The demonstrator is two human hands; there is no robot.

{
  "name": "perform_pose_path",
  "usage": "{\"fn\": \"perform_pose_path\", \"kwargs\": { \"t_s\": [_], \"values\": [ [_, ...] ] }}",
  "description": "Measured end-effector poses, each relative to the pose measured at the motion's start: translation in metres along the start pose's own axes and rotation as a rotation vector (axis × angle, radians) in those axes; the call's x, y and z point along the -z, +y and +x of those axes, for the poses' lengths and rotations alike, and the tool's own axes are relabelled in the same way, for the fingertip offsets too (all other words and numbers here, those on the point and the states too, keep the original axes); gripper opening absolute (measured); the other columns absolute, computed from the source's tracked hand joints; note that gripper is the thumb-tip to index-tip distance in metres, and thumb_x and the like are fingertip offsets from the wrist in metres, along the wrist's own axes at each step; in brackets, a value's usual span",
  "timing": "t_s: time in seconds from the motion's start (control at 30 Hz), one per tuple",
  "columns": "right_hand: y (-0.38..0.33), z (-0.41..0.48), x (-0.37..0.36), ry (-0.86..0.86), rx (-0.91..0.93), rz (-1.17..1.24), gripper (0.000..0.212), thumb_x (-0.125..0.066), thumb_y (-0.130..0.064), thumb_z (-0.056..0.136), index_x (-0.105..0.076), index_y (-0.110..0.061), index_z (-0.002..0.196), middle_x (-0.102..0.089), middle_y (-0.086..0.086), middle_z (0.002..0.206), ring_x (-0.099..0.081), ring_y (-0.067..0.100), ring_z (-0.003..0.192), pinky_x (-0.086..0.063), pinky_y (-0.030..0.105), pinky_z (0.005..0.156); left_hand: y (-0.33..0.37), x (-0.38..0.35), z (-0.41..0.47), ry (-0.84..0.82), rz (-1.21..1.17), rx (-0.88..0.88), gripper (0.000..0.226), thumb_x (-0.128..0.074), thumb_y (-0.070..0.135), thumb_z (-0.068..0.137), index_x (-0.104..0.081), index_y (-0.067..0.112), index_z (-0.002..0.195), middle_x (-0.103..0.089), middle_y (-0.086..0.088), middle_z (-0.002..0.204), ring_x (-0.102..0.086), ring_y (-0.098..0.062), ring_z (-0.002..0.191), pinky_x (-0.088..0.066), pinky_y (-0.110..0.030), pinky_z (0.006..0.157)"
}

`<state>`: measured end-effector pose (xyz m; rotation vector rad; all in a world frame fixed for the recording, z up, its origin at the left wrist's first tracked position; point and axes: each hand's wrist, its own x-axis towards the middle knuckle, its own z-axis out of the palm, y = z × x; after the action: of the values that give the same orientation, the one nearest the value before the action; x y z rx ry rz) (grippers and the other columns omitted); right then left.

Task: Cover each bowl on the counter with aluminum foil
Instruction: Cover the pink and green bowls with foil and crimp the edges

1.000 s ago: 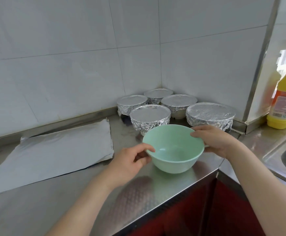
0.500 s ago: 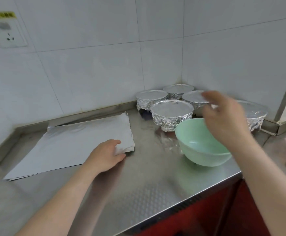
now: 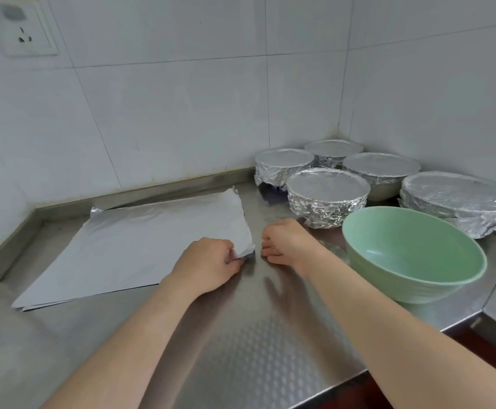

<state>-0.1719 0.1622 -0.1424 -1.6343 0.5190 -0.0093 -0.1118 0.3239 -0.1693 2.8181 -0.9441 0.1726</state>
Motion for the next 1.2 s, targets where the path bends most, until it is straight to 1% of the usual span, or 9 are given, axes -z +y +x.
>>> {"fn": "perform_pose_path", "kwargs": {
  "t_s": [0.1,0.2,0.27,0.4,0.6,0.8,1.0,1.13,1.2],
  "values": [
    [-0.011,0.016,-0.006,-0.006,-0.050,0.071,0.005,-0.045,-0.005,0.089,-0.046,-0.010,0.089,-0.045,0.012,0.078,-0.045,0.019,0.067,-0.055,0.038,0.087,0.000,-0.001,0.000,0.026,0.019,-0.008,0.032,-0.051,0.048,0.089,-0.059,0.017,0.084,-0.066,0.001,0.087,-0.059,-0.025,0.088,-0.048,-0.036,0.075],
    [-0.022,0.024,-0.011,-0.006,-0.098,0.094,0.011,-0.041,-0.002,0.091,-0.044,-0.006,0.081,-0.047,0.015,0.073,-0.046,0.022,0.066,-0.049,0.040,0.093,0.003,-0.004,0.002,0.062,0.009,-0.022,0.038,-0.051,0.053,0.088,-0.059,0.016,0.088,-0.067,-0.001,0.091,-0.060,-0.027,0.091,-0.048,-0.036,0.075],
    [-0.025,0.031,-0.013,-0.001,-0.106,0.077,0.015,-0.042,0.000,0.090,-0.046,-0.005,0.076,-0.052,0.016,0.069,-0.053,0.028,0.068,-0.053,0.042,0.086,0.005,-0.005,0.005,0.095,0.010,-0.020,0.041,-0.051,0.055,0.087,-0.061,0.016,0.097,-0.068,-0.001,0.097,-0.061,-0.027,0.095,-0.048,-0.035,0.076],
    [-0.025,0.040,-0.020,-0.018,-0.121,0.018,0.009,-0.050,-0.001,0.088,-0.051,-0.003,0.080,-0.054,0.013,0.058,-0.054,0.022,0.047,-0.055,0.034,0.064,0.012,-0.007,0.006,0.134,0.039,-0.045,0.024,-0.050,0.042,0.088,-0.049,0.018,0.084,-0.066,-0.002,0.092,-0.060,-0.027,0.087,-0.044,-0.034,0.067],
    [-0.023,0.052,-0.032,-0.005,-0.106,-0.104,0.015,-0.058,0.005,0.085,-0.054,-0.005,0.075,-0.058,0.010,0.064,-0.059,0.014,0.040,-0.047,0.017,0.039,0.014,-0.002,0.007,0.180,0.242,0.020,0.019,-0.046,0.020,0.093,-0.052,0.020,0.112,-0.054,0.000,0.108,-0.052,-0.024,0.098,-0.036,-0.033,0.061],
    [-0.013,0.047,-0.019,-0.026,-0.077,-0.049,0.012,-0.060,-0.001,0.083,-0.055,-0.006,0.093,-0.058,0.010,0.067,-0.059,0.019,0.056,-0.051,0.026,0.057,0.029,0.014,-0.010,0.163,0.381,-0.082,0.023,-0.044,0.003,0.089,-0.052,0.016,0.107,-0.051,-0.004,0.100,-0.052,-0.025,0.088,-0.028,-0.033,0.059],
    [0.007,0.045,-0.008,0.067,-0.032,0.100,0.049,-0.073,0.001,0.075,-0.054,-0.003,0.120,-0.066,0.022,0.112,-0.067,0.030,0.084,-0.058,0.037,0.061,0.009,0.011,-0.066,0.157,0.051,-0.444,0.019,-0.070,0.006,0.067,-0.063,0.023,0.074,-0.059,0.010,0.070,-0.056,-0.013,0.064,-0.043,-0.025,0.048],
    [0.013,0.033,0.000,0.247,0.050,0.131,0.078,-0.075,0.001,0.071,-0.036,-0.014,0.137,-0.056,0.011,0.124,-0.061,0.035,0.105,-0.056,0.053,0.081,-0.020,0.019,-0.100,0.137,-0.215,-0.386,0.017,-0.054,0.013,0.067,-0.059,0.029,0.073,-0.055,0.022,0.070,-0.051,0.004,0.073,-0.040,-0.022,0.078],
    [0.017,0.021,0.005,0.275,0.062,0.182,0.069,-0.070,0.005,0.076,-0.039,-0.014,0.135,-0.056,0.009,0.116,-0.062,0.032,0.099,-0.057,0.050,0.078,-0.039,0.023,-0.118,0.177,-0.281,-0.279,0.025,-0.058,0.017,0.066,-0.063,0.036,0.080,-0.064,0.027,0.083,-0.057,0.007,0.089,-0.043,-0.027,0.084]
  ]
}}
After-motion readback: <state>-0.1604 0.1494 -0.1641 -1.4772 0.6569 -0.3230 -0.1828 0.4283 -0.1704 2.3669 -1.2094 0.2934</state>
